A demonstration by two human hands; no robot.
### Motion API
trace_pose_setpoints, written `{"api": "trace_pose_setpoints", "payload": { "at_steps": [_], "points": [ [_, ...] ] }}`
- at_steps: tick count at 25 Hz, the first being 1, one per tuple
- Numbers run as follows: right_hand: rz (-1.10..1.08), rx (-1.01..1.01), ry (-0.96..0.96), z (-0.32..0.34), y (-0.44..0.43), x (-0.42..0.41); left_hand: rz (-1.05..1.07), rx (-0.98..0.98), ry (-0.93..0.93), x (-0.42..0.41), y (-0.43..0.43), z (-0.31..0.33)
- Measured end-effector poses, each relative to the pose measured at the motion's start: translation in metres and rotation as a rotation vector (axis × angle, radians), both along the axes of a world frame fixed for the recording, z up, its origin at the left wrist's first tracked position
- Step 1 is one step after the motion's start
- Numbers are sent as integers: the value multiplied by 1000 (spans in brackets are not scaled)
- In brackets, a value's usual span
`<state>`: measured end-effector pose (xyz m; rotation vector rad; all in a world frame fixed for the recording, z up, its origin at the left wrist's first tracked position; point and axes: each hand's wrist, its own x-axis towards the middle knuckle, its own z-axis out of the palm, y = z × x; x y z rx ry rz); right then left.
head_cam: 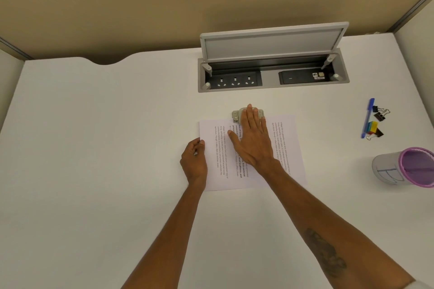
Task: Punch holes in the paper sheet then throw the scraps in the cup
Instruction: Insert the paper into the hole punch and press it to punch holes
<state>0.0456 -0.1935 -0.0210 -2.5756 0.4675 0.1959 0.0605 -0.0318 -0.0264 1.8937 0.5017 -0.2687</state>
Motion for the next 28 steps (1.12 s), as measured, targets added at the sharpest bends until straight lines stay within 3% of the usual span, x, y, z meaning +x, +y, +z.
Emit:
{"api": "trace_pose_setpoints", "payload": {
  "at_steps": [3, 5, 7, 9, 17, 23, 28],
  "points": [
    [-113, 149, -196, 10, -10, -17, -10, -45, 26, 1, 2, 1],
    [-458, 209, -321, 11, -30, -43, -19, -70, 34, 3, 4, 0],
    [-822, 210, -299, 6, -56, -75, -21, -69, 31, 3, 6, -1],
    [-967, 197, -219, -1, -71, -105, -15, -75, 32, 0, 8, -3],
    [-1004, 174, -247, -20, -27, -159, 43, -84, 72, -18, 21, -4],
    [-900, 177, -138, -11, -31, -157, 39, -98, 101, -31, 58, -6],
    [-818, 458, -85, -2, -42, -159, 94, -161, 143, -36, 86, -7]
  ]
}}
